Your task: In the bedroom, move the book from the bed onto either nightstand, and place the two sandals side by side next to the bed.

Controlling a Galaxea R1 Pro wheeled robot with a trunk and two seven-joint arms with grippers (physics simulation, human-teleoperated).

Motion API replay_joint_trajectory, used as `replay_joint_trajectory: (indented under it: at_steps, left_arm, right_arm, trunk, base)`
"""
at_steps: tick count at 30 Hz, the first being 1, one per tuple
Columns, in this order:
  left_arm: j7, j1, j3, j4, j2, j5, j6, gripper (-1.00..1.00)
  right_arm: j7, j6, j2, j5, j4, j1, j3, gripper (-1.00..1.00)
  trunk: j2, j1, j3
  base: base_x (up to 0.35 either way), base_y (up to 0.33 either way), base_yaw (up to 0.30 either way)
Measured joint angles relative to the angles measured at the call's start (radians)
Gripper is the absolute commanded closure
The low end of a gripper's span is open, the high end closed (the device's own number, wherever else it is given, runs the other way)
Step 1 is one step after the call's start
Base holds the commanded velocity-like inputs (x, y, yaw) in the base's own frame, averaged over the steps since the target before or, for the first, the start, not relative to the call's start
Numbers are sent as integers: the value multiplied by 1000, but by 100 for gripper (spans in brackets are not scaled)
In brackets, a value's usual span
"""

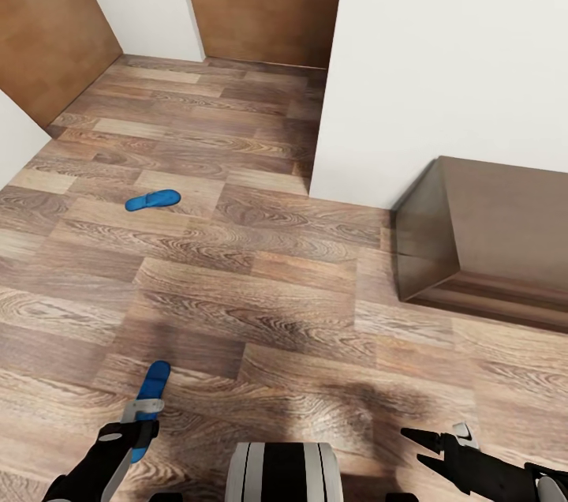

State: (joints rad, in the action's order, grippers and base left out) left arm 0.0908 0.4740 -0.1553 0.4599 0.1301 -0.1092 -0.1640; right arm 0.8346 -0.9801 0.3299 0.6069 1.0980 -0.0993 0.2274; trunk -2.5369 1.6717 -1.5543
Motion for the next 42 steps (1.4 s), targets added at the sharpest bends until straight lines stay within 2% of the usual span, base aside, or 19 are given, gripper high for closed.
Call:
replay_joint_trajectory:
  at_steps: [22, 33, 38, 42]
  left_arm:
    - [-1, 0, 1, 0, -3, 0, 15, -100]
    - [-1, 0, 2, -27, -5, -1, 18, -100]
    - [-1, 0, 2, -28, -5, -1, 18, -100]
    - [-1, 0, 2, -29, -5, -1, 18, -100]
  right_arm:
    - [0, 0, 0, 0, 0, 0, 0, -100]
    - [0, 0, 0, 0, 0, 0, 0, -100]
    - [0, 0, 0, 0, 0, 0, 0, -100]
    - [0, 0, 0, 0, 0, 0, 0, -100]
  trunk:
    - [0, 0, 0]
    - [0, 0, 0]
    - [-1, 2, -19]
    - [-1, 2, -19]
  base:
    - [50, -1, 0]
    - [2, 0, 0]
    - [0, 0, 0]
    - [0, 0, 0]
